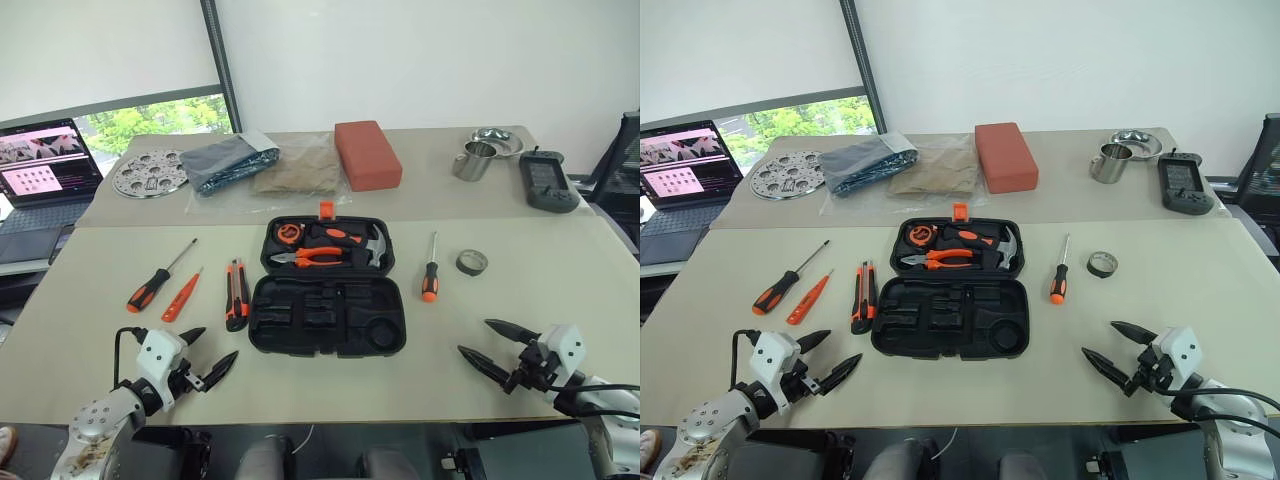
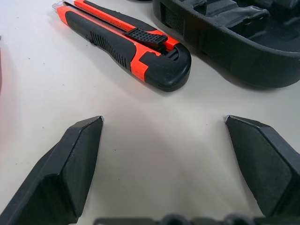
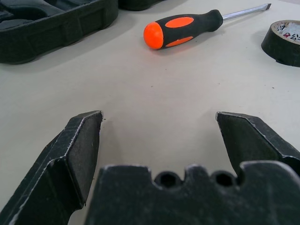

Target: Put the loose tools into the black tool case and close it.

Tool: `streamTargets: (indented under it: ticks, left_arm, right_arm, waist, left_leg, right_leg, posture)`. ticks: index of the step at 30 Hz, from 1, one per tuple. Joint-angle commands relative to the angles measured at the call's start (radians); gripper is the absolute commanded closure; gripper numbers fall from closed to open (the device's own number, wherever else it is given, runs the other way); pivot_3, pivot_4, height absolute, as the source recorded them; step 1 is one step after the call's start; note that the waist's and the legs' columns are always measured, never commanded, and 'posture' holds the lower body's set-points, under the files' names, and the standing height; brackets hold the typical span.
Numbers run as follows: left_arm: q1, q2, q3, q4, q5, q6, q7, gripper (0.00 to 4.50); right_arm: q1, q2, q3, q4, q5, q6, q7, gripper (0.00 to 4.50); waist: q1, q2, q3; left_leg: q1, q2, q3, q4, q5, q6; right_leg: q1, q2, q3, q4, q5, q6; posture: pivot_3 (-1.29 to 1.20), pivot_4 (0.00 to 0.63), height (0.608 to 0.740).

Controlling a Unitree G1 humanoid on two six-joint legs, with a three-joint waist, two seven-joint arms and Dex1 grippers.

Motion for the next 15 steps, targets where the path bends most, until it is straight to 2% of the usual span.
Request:
streamTargets:
  ticks: [1, 12, 15]
  left_arm:
    - [0.026, 0.003, -0.005, 0.027, 0.025, 0.010, 0.007, 0.00]
    - [0.005, -0.003, 0.001, 0.032, -0.002, -0.033, -0.020, 0.00]
    - [-0.001, 0.010, 0.042, -0.032, -0.054, -0.040, -0.041, 0.00]
  right_arm:
    - [0.010, -0.011, -0.019, -0.020, 0.006, -0.013, 0.004, 0.02]
    - [0.009, -0.018, -0.027, -0.027, 0.005, -0.022, -0.003, 0.02]
    - [-0.016, -0.029, -0.045, -0.117, 0.088, 0.037, 0.024, 0.02]
  waist:
    - [0.000, 0.000, 0.000]
    - [0.000, 0.000, 0.000]
    - [0.000, 0.000, 0.000]
  left_leg:
    - [0.000, 0.000, 0.000, 0.000, 0.000, 0.000]
    - [0.000, 0.000, 0.000, 0.000, 0.000, 0.000]
    - [-0.001, 0.000, 0.000, 0.000, 0.000, 0.000]
  right_leg:
    - [0.000, 0.000, 0.000, 0.000, 0.000, 0.000]
    - [0.000, 0.000, 0.000, 0.000, 0.000, 0.000]
    - [0.000, 0.001, 0.000, 0.000, 0.000, 0.000]
  posture:
    - [0.00, 0.150, 0.740]
    - [0.00, 0.150, 0.740]
    - [0.00, 0.150, 0.740]
